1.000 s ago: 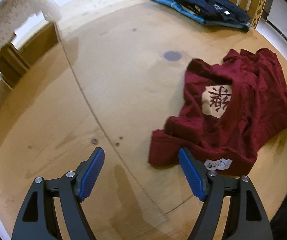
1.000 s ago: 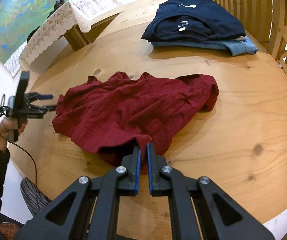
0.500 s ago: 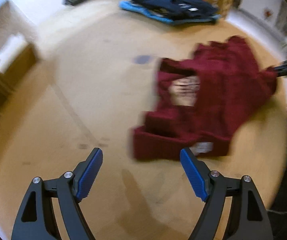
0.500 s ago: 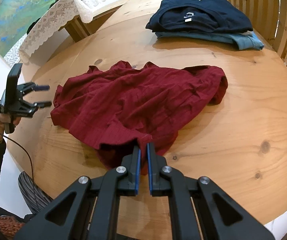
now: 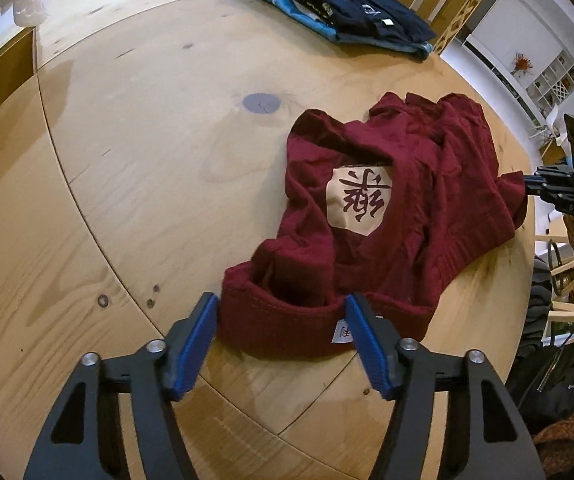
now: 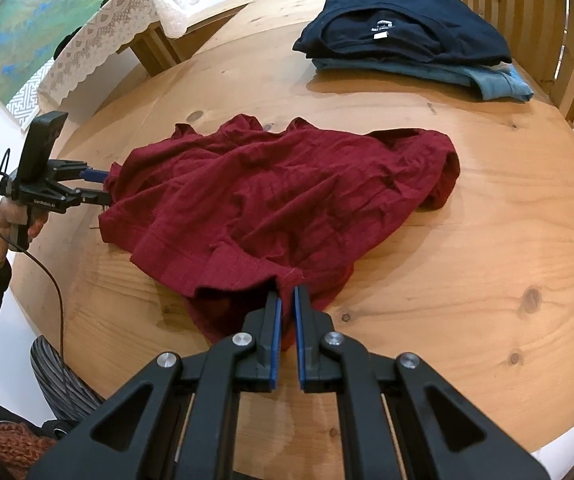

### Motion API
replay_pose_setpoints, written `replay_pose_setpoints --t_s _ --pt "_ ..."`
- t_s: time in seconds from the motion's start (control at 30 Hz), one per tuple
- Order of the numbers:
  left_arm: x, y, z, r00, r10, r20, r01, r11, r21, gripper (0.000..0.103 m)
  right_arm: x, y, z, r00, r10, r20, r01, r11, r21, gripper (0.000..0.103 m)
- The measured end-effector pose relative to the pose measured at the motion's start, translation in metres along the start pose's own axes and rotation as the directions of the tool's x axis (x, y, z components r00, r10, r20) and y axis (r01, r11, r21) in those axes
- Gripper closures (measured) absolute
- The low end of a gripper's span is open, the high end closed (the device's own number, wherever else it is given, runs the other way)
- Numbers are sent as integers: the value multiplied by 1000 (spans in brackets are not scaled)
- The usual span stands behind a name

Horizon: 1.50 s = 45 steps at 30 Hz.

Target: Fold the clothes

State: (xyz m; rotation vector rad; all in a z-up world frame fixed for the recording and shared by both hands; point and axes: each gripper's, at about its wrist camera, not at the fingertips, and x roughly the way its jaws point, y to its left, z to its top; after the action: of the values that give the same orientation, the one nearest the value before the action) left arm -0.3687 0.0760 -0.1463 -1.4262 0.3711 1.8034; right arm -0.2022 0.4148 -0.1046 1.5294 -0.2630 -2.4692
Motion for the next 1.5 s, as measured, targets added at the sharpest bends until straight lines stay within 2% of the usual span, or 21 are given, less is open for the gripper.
replay_pose_setpoints --t_s 0.07,0.2,0.27,0.37,0.5,0.57,0.63,0.7,0.8,0.87,0.93,1.0,1.03,1.13,1.2,1.23,1.3,1.37,1.4,1.43,1.5 --pt "0 6 1 999 -38 7 38 999 -37 94 1 2 -1 1000 -4 1 4 1000 -3 97" --pt "-2 12 -3 993 -99 58 105 988 -116 94 -3 3 -2 999 15 34 -15 1000 7 97" --pt "-10 10 -8 974 -188 126 204 970 -132 94 -9 2 -2 998 38 59 -40 999 29 97" --pt "-33 6 -16 919 -295 263 339 930 -141 94 -24 -5 0 989 83 119 -94 992 85 97" --pt "-80 6 -30 804 -372 465 480 866 -137 94 -60 -8 3 958 143 247 -181 974 136 97" --pt "-104 1 -38 774 -369 515 481 871 -99 94 -81 -3 6 944 140 300 -183 976 121 97" --pt "-122 -2 -43 772 -345 534 463 881 -100 95 -97 4 9 939 119 323 -163 980 114 97" --pt "-145 -3 -54 754 -317 576 461 880 -119 95 -111 8 9 925 152 348 -201 974 109 97" --pt "-192 -5 -83 671 -298 679 499 859 -116 95 -144 23 6 886 179 427 -233 969 77 97" --pt "-229 -14 -110 626 -260 735 487 867 -108 95 -168 32 2 847 233 479 -296 953 60 97" --pt "-263 -28 -142 594 -225 773 455 886 -91 95 -190 43 -3 810 275 518 -341 940 34 97" --pt "-287 -32 -165 579 -200 790 438 894 -94 95 -210 57 -7 775 304 554 -363 932 -5 97" --pt "-296 -32 -173 578 -190 794 435 894 -102 95 -217 64 -7 762 316 565 -368 930 -25 97" --pt "-306 -17 -183 615 -142 775 422 890 -172 95 -216 79 10 755 337 562 -369 928 -61 97" --pt "-287 14 -166 685 -98 722 407 874 -267 94 -200 83 30 769 340 542 -368 928 -60 97" --pt "-274 32 -155 723 -76 687 395 861 -320 89 -180 83 46 789 335 515 -366 930 -44 97" --pt "-249 68 -133 793 -37 609 362 832 -421 72 -128 79 87 854 291 431 -316 949 -14 93" --pt "-208 124 -108 889 89 448 222 773 -594 70 -58 70 133 948 94 305 -119 991 66 63" --pt "-191 148 -99 918 132 373 155 748 -646 70 -23 65 153 973 2 232 -26 994 103 62" --pt "-181 166 -95 932 162 326 106 735 -670 71 4 60 165 985 -28 171 6 992 124 63" --pt "-175 180 -100 932 175 317 98 721 -686 70 37 55 173 994 -14 104 1 991 130 63"
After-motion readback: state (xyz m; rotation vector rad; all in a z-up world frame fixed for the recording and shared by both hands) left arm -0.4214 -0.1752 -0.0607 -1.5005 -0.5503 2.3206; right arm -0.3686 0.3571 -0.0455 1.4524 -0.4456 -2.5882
